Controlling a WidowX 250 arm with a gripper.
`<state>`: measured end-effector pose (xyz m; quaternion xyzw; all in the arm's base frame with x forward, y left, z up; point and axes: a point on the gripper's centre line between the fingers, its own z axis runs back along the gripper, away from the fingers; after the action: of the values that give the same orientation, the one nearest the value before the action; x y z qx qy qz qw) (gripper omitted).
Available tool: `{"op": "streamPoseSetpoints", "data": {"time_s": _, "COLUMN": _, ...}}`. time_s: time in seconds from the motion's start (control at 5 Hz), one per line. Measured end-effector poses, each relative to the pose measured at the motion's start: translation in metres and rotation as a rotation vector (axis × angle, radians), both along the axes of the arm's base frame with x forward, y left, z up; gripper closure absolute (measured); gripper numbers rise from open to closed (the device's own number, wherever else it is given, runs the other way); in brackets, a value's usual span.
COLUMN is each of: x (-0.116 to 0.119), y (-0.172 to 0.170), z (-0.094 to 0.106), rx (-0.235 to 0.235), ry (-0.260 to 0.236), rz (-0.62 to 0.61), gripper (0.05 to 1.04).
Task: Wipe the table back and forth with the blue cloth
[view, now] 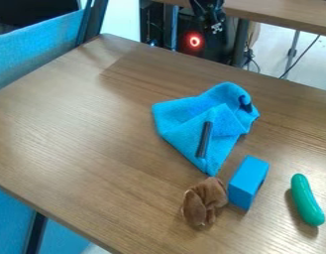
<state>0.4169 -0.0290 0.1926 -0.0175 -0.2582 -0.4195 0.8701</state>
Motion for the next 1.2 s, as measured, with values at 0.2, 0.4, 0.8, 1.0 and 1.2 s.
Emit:
{"op": "streamPoseSetpoints", "data": {"time_s": 0.2, "x": 0.002, "y": 0.000, "z": -0.015, "rx": -0.001, "ry": 0.038, "rz": 0.003, "gripper": 0.083}}
{"op": "streamPoseSetpoints", "data": {"time_s": 0.4, "x": 0.004, "y": -0.004, "z": -0.035, "rx": 0.017, "ry": 0.063, "rz": 0.014, "gripper": 0.083}}
{"op": "streamPoseSetpoints", "data": {"time_s": 0.8, "x": 0.002, "y": -0.001, "z": -0.071, "rx": 0.080, "ry": 0.094, "rz": 0.023, "gripper": 0.083}}
{"op": "streamPoseSetpoints", "data": {"time_s": 1.0, "x": -0.002, "y": 0.003, "z": -0.090, "rx": 0.109, "ry": 0.128, "rz": 0.016, "gripper": 0.083}}
{"op": "streamPoseSetpoints", "data": {"time_s": 1.2, "x": -0.008, "y": 0.005, "z": -0.109, "rx": 0.126, "ry": 0.174, "rz": 0.013, "gripper": 0.083}}
